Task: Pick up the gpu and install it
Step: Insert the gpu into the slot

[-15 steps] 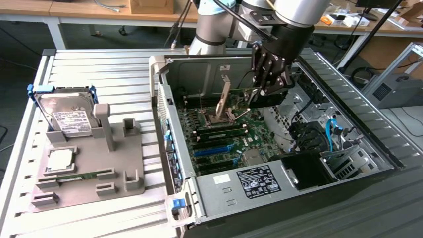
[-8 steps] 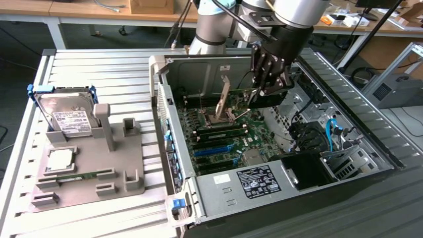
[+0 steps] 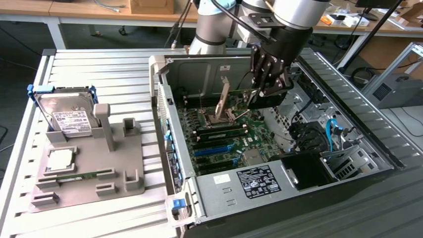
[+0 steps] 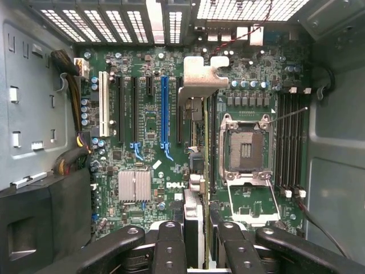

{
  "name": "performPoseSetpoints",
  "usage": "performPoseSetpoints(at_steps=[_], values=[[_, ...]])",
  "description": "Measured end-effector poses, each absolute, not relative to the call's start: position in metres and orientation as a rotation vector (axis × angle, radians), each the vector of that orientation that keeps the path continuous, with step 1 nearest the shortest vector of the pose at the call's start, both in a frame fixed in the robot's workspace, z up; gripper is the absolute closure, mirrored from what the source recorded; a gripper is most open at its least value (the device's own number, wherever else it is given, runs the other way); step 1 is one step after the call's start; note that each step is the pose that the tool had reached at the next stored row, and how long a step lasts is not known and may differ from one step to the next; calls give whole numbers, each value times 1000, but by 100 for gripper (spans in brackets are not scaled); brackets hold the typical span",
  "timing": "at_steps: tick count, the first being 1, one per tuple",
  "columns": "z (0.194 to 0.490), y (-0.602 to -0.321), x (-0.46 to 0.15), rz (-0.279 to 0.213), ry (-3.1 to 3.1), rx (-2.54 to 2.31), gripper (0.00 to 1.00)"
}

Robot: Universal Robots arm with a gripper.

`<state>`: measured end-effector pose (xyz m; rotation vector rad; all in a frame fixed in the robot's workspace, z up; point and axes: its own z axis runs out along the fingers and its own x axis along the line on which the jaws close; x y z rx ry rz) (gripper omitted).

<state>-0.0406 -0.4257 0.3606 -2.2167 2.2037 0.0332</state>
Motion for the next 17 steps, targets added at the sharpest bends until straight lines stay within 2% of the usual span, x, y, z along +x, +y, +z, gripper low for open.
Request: performPoseSetpoints(at_steps=[17], values=[[357,-426,-43,33,2204,-2217,73]])
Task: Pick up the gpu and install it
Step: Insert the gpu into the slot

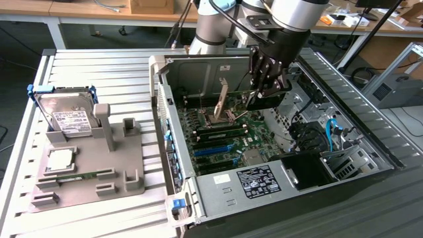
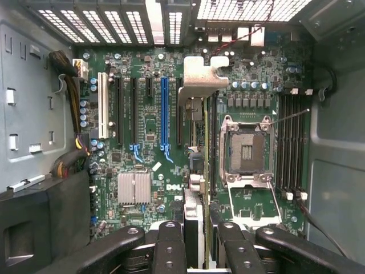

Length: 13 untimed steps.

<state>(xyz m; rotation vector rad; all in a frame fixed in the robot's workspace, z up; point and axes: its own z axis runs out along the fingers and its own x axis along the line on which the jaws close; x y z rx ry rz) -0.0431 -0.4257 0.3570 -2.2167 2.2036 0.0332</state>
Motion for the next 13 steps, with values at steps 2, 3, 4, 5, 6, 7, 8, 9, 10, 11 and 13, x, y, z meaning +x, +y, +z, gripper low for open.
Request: performPoseSetpoints(at_steps=[2,3,4,5,6,7,8,9,10,11,13], values=[[357,-426,-43,33,2204,-2217,73],[357,-426,-44,33,2204,-2217,73],[356,-426,-44,33,2204,-2217,73],[356,-426,-44,33,2204,-2217,73],[356,-426,-44,33,2204,-2217,73],[356,-426,-44,33,2204,-2217,73],[355,-426,-44,33,2204,-2217,73],[355,-426,-45,33,2204,-2217,73],[355,-426,-45,33,2204,-2217,73],[354,-426,-45,33,2204,-2217,73],[353,-426,-45,33,2204,-2217,73]])
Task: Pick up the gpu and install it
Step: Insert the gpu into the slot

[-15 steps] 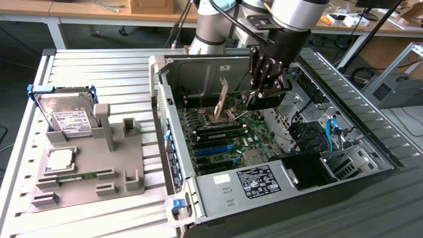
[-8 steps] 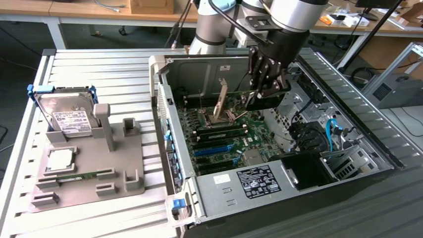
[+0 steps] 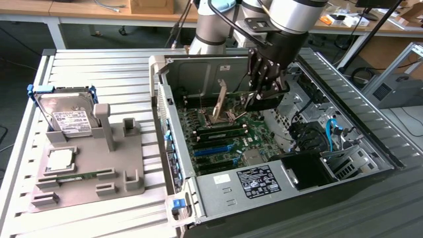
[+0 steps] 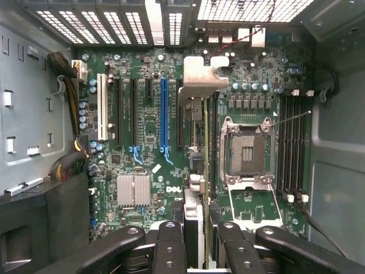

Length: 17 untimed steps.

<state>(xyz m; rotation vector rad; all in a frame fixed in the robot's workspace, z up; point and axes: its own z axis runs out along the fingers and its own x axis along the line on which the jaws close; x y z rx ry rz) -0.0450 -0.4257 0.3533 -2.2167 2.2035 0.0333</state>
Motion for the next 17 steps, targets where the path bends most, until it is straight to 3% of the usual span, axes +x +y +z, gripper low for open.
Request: performPoseSetpoints(at_steps=[17], values=[[347,-426,-46,33,2204,-2217,73]])
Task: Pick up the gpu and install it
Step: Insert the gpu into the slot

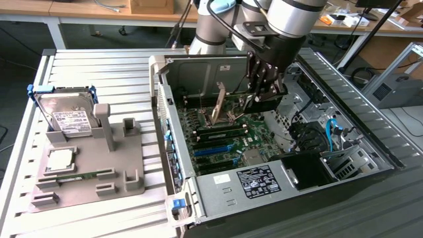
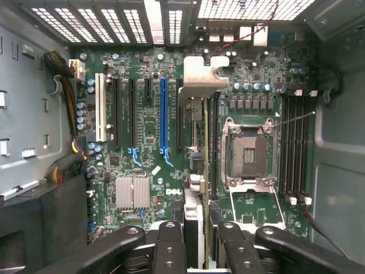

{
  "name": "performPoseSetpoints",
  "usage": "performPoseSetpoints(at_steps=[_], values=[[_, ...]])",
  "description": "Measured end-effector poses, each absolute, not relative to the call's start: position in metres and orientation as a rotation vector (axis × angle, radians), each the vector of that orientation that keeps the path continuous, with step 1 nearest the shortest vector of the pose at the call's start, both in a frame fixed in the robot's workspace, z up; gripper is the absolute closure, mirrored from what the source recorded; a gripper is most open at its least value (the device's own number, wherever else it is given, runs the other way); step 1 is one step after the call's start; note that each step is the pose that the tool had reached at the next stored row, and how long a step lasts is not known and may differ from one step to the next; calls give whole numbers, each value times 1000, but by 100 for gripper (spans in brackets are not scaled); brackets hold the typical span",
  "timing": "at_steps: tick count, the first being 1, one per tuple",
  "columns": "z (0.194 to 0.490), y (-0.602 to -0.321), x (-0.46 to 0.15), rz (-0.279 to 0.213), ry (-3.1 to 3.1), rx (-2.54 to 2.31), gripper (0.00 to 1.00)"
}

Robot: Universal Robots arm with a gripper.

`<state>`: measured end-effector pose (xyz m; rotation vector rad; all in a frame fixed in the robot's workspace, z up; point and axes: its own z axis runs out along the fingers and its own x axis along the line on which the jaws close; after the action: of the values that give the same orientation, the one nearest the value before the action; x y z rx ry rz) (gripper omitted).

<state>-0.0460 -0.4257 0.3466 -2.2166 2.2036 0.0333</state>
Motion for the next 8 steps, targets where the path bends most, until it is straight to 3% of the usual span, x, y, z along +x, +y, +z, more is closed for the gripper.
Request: performPoseSetpoints(at_steps=[8], values=[[344,-426,-46,33,2204,-2217,73]])
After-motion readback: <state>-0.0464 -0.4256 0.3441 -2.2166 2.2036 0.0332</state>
